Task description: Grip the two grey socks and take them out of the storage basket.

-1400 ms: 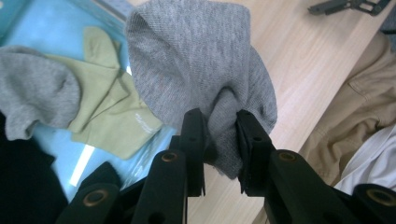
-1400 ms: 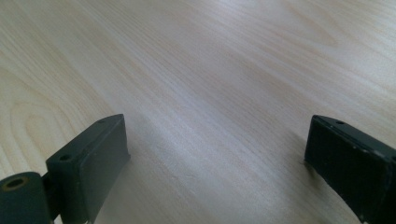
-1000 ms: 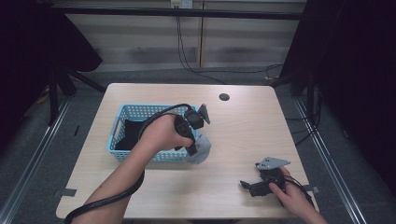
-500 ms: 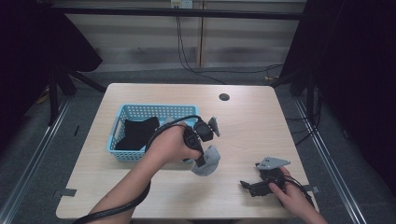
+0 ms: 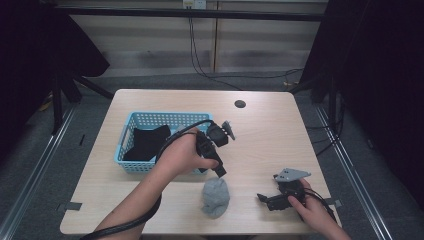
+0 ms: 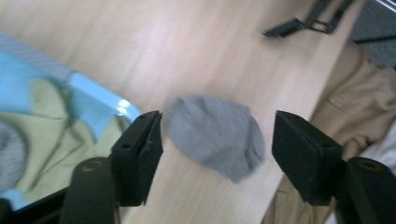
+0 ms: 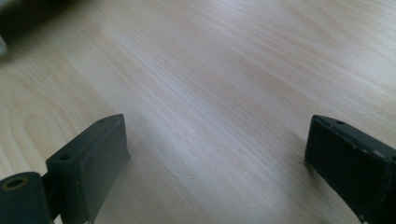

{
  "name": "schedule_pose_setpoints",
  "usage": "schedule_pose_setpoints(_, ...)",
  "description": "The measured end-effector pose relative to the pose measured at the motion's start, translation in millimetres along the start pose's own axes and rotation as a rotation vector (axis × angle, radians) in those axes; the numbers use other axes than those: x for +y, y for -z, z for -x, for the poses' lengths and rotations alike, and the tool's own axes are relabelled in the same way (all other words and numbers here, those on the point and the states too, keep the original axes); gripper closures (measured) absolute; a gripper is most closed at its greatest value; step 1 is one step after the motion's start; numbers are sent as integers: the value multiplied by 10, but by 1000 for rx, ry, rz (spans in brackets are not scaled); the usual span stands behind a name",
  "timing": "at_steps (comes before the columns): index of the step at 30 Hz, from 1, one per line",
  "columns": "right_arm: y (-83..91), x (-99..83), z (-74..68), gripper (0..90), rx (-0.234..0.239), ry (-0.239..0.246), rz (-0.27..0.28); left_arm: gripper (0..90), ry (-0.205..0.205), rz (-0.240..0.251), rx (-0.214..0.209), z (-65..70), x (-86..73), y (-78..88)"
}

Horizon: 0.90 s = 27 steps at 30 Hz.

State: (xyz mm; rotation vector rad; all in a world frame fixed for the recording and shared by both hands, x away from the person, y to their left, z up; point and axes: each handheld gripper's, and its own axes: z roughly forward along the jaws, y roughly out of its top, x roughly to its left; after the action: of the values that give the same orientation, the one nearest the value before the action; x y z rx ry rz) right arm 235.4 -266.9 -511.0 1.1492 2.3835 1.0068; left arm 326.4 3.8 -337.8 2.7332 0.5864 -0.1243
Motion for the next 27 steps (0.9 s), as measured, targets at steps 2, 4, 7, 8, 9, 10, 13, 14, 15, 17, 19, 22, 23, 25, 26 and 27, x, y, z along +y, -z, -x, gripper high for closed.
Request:
schedule_pose_setpoints(2,0,0,0,54,-2,0,1,307,38,6,17,-116,-31,38)
schedule_pose_setpoints(4,-1,0,2,54,-2,2,2,294,64,13,28,-194,-61,47)
schedule_pose_setpoints(7,-1,-1,3,53,-2,4,2,284,90,20,39,-278,-93,58)
schedule_pose_setpoints(8,-1,-1,1,54,-2,2,2,286,121,26,36,-364,-127,64)
schedule_pose_setpoints(9,-1,-1,1,54,-2,2,2,290,135,23,47,-405,-145,67)
schedule_pose_setpoints(10,-1,-1,1,54,-2,2,2,289,135,23,47,-405,-145,67)
schedule_pose_setpoints(13,-1,-1,1,54,-2,2,2,290,172,33,63,-534,-200,76)
schedule_pose_setpoints(14,-1,-1,1,54,-2,2,2,291,183,32,67,-575,-216,75)
schedule_pose_setpoints(15,-1,-1,1,54,-2,2,2,291,195,36,73,-611,-232,71)
schedule_pose_setpoints(17,-1,-1,1,54,-2,2,2,292,209,35,79,-687,-260,67)
schedule_pose_setpoints(19,-1,-1,1,54,-2,2,2,292,232,54,89,-750,-286,55)
schedule_pose_setpoints(22,-1,-1,1,54,-2,2,2,278,273,83,88,-827,-324,25)
schedule_pose_setpoints(23,-1,-1,1,54,-2,2,2,273,287,88,79,-857,-340,4)
schedule_pose_setpoints(25,-1,-1,1,54,-2,2,2,272,297,81,84,-898,-359,-27)
schedule_pose_setpoints(26,-1,-1,1,54,-2,2,2,271,306,80,87,-921,-370,-46)
schedule_pose_setpoints(27,-1,-1,1,54,-2,2,2,270,313,77,87,-949,-381,-62)
